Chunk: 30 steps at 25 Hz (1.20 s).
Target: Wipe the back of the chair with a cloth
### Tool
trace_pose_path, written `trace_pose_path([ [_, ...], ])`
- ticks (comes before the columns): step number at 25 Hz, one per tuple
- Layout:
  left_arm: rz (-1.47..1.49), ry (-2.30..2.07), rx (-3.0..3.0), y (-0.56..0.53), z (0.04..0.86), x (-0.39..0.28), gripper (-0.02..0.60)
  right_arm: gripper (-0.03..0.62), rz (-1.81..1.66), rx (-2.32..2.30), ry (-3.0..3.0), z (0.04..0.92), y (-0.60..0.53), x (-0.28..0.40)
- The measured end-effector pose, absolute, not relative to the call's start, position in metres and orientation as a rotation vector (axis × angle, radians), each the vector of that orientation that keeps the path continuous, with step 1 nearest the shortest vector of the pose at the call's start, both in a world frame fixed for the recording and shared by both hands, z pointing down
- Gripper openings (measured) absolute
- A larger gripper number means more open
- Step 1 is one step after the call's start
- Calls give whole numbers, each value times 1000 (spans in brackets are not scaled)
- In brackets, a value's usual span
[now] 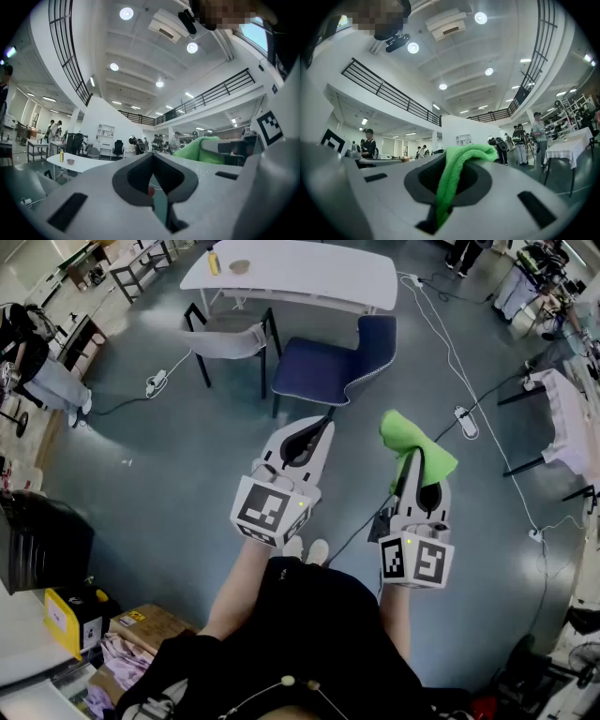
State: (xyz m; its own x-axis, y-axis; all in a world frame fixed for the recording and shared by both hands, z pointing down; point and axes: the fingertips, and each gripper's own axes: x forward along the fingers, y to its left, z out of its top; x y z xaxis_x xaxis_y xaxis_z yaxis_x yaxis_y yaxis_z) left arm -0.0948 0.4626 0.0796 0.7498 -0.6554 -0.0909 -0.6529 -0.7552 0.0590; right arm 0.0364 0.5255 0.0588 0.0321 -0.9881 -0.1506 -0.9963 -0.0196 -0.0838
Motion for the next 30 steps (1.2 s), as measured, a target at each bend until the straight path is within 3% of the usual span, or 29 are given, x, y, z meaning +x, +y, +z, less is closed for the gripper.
trace_pose_path([
  [30, -151, -1069, 2898, 466, 83, -78, 2, 18, -4, -2079, 2065, 66, 527, 51],
])
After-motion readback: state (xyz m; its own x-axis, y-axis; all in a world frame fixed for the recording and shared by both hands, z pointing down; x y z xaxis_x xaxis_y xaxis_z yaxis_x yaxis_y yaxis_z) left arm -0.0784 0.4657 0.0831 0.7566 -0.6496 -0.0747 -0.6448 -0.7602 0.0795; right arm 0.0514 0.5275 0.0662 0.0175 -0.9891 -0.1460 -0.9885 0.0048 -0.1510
